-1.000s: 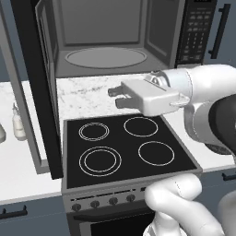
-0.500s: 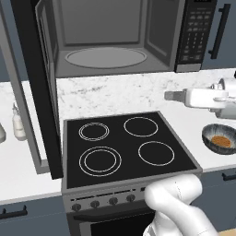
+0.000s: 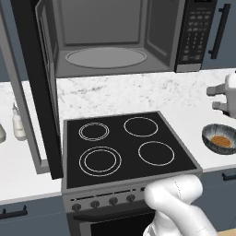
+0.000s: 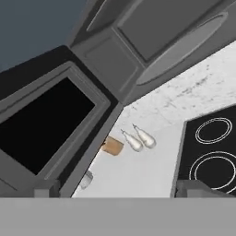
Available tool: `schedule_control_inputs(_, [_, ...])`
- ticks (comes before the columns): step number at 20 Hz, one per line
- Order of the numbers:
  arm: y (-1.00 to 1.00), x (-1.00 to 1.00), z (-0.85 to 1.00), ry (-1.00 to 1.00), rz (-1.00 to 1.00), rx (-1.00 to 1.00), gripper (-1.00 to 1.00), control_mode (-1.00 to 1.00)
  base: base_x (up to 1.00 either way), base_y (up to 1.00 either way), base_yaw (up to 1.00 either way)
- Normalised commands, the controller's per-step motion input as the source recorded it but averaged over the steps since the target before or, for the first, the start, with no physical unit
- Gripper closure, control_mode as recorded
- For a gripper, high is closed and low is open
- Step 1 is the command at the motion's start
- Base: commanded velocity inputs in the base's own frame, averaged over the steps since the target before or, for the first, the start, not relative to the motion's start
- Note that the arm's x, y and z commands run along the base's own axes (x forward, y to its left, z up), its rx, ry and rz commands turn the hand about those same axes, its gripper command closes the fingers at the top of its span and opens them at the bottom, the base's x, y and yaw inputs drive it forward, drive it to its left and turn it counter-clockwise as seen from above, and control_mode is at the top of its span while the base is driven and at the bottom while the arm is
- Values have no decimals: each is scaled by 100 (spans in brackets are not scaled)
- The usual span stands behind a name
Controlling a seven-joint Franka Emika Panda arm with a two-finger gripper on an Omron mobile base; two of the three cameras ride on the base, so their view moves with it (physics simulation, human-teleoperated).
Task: Open the microwave, place the bowl with waffle inside the microwave, then close the microwave door and turn it on.
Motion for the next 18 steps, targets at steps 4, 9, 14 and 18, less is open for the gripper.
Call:
schedule_control_inputs(4, [-100, -20, -40, 41, -8, 4, -100, -100, 0, 0, 0])
schedule_control_inputs(9, [-98, 13, -60, 33, -21, -11, -100, -100, 0, 0, 0])
schedule_control_inputs(14, [-96, 56, -74, 31, -30, -17, -100, -100, 0, 0, 0])
schedule_control_inputs(18, [-100, 67, -100, 30, -25, 0, -100, -100, 0, 0, 0])
